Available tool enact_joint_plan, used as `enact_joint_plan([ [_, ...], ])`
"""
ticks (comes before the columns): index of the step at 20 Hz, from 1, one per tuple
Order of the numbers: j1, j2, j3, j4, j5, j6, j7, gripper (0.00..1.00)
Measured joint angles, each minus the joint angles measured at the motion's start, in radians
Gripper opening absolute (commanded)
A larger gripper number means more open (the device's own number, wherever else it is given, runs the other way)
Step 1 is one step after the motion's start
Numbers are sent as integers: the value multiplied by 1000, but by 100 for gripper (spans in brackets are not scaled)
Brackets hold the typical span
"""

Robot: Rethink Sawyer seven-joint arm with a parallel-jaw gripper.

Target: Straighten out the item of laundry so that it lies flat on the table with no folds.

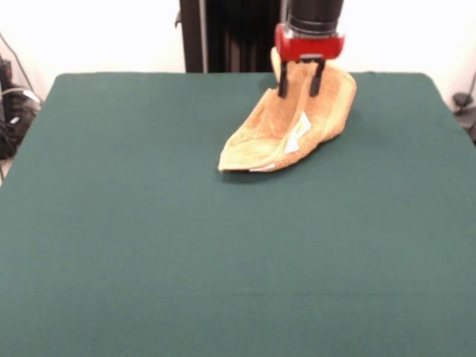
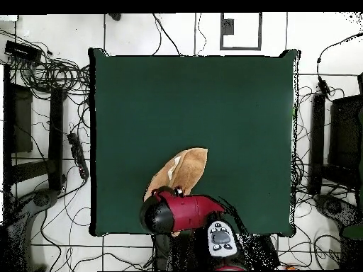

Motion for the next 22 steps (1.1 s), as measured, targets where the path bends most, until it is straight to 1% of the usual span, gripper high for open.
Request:
enact_joint_plan([
  [6, 3, -12, -13, 50, 24, -35, 0, 100],
  [15, 49, -16, -32, 140, 96, -185, 0, 100],
  [19, 50, -18, -33, 168, 131, -217, 0, 100],
  [22, 58, -20, -33, 184, 163, -219, 0, 100],
])
